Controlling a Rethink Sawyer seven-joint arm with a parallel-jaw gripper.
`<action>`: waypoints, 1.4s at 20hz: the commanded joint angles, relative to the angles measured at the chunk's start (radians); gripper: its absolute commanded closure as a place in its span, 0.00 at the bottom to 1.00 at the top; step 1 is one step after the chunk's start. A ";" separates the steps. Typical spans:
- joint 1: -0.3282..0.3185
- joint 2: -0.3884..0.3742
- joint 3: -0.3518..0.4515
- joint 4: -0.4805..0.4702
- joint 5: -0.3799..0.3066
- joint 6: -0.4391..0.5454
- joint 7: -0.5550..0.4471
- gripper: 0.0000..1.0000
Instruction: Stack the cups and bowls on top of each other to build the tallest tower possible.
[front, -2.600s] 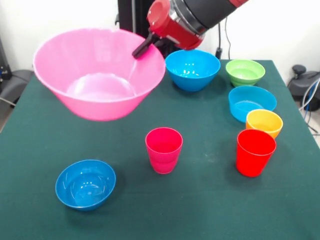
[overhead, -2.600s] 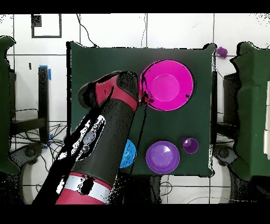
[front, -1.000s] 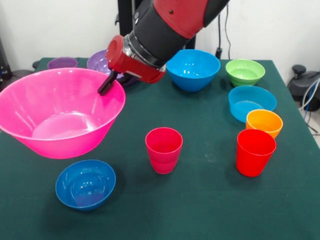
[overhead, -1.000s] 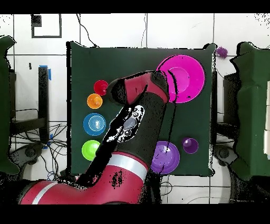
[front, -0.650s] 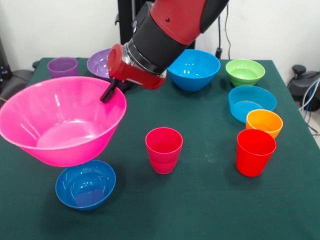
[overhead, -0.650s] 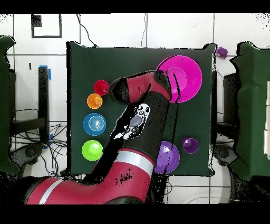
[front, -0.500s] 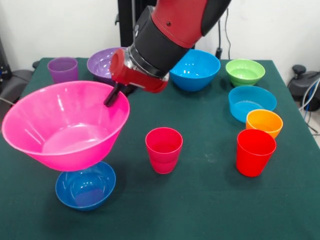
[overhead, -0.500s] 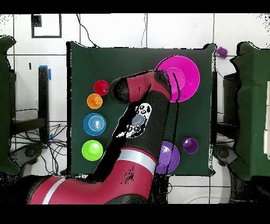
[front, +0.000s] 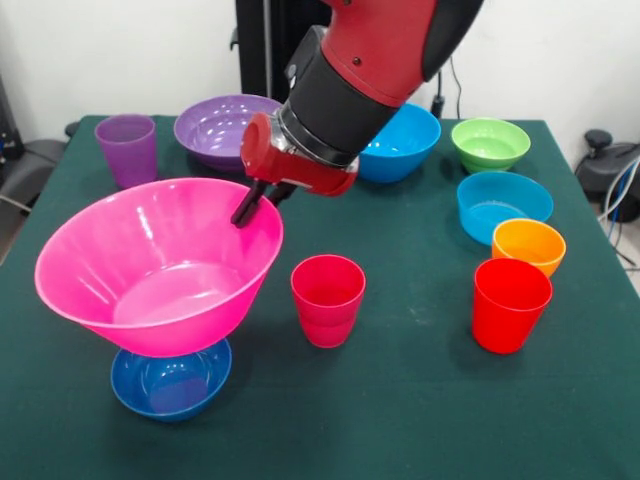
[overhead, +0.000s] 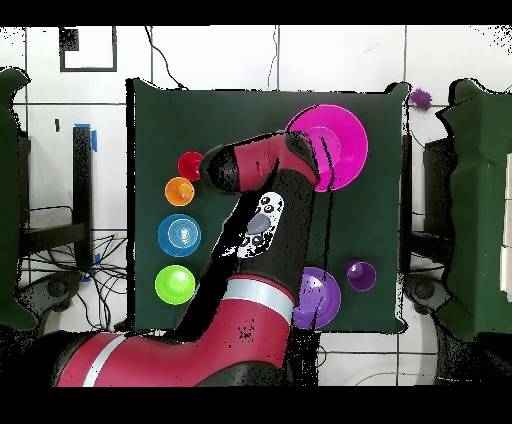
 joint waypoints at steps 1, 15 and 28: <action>0.009 0.005 0.134 -0.088 -0.010 0.102 -0.087 1.00; 0.020 0.035 0.117 -0.160 -0.093 0.078 -0.176 1.00; 0.020 0.094 0.102 -0.252 -0.147 0.095 -0.191 1.00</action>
